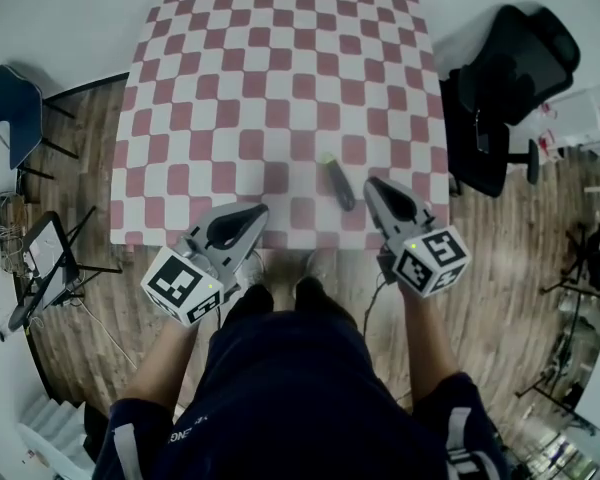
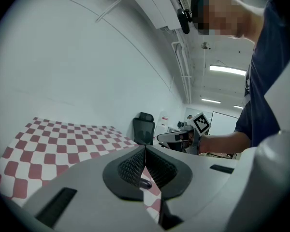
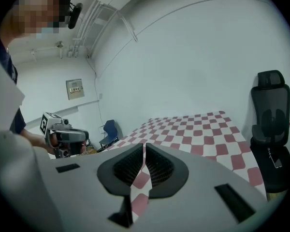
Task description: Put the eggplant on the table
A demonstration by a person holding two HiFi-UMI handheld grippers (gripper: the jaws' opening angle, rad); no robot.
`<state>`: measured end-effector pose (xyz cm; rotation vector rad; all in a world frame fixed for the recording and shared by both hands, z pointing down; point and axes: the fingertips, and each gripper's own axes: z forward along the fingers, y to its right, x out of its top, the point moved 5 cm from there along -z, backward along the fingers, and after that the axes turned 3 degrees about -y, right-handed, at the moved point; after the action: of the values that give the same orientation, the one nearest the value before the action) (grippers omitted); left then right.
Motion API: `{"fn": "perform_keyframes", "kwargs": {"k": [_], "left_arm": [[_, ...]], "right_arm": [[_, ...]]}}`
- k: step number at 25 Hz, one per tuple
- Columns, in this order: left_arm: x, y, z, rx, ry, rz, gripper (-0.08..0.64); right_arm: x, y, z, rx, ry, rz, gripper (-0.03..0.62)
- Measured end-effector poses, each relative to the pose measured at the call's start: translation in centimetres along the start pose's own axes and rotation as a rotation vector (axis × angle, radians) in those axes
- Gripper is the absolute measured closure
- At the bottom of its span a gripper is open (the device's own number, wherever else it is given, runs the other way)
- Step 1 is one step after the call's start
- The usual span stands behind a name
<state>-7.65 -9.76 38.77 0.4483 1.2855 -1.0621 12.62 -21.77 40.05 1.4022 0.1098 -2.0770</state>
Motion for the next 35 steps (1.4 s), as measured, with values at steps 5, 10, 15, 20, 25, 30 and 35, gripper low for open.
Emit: {"fn": "perform_keyframes", "kwargs": {"k": [5,10,15,20,25,30,35], "left_arm": [[0.8,0.0,-0.6,-0.02,0.005,0.025,0.534],[1.6,0.0,-1.0,-0.038,0.011,0.049,0.534],[2.2,0.1,-1.0,-0.053,0.015,0.067,0.534],[2.5,0.4,-0.9,-0.066,0.016,0.077,0.534],[2.5,0.5,-0.8,-0.07,0.017,0.08,0.534],[2.4,0.5,-0.7,-0.069,0.012,0.076,0.534],[2.2,0.6,-0.7,-0.065,0.011,0.07,0.534]], "right_arm": [[0.7,-2.0,-0.5,0.012,0.023,-0.01,0.569],[1.3,-3.6,-1.0,0.013,0.046,-0.015,0.574],[1.9,-4.5,-1.3,0.021,0.061,-0.021,0.575],[1.9,-5.3,-1.4,0.029,0.062,-0.029,0.577],[1.8,-5.7,-1.4,0.035,0.067,-0.028,0.577],[1.6,-5.5,-1.2,0.037,0.055,-0.025,0.577],[1.4,-5.5,-1.0,0.04,0.049,-0.023,0.577]]}}
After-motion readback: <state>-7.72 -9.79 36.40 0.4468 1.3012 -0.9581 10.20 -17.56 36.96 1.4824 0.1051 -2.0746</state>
